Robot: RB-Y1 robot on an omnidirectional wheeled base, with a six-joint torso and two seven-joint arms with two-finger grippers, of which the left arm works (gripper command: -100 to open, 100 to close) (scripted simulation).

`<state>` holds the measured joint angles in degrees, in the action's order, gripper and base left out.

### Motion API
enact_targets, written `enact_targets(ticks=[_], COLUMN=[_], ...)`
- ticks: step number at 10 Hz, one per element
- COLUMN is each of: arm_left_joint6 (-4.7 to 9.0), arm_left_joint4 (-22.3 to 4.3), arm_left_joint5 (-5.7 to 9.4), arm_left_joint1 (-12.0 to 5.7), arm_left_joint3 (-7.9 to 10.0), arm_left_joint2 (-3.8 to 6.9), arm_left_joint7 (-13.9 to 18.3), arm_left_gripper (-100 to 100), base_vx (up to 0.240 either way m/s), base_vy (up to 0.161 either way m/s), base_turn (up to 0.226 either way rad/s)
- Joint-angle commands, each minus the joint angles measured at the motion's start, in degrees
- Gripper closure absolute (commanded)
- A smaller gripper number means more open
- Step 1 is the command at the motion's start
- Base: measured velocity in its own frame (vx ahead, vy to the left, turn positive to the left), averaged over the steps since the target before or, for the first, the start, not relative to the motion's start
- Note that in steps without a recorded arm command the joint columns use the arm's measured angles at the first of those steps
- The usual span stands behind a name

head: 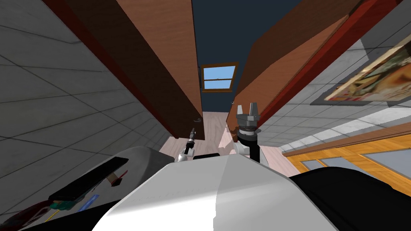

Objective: Push the door open

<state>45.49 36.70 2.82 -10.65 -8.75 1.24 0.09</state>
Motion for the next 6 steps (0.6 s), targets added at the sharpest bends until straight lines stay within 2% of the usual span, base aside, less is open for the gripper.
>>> enact_targets(ticks=[1,3,4,5,6], arm_left_joint6=[0.35,0.88,0.93,1.21,1.28], arm_left_joint4=[-1.63,-3.88,-3.83,-4.15,-4.23], arm_left_joint5=[0.13,0.3,0.29,0.36,0.4], arm_left_joint1=[-0.59,-1.5,-1.56,-1.6,-1.58], arm_left_joint3=[-0.17,-0.31,-0.2,-0.04,0.05], arm_left_joint2=[-0.36,-0.85,-0.81,0.17,0.54], arm_left_joint7=[0.06,0.1,0.02,-0.03,-0.05], arm_left_gripper=[-100,-100,-100,-100,-100], base_vx=[0.092,0.119,0.048,0.125,0.173], base_vy=[0.041,0.039,0.014,-0.013,-0.03], base_turn=[-0.058,-0.055,-0.008,-0.024,-0.039])
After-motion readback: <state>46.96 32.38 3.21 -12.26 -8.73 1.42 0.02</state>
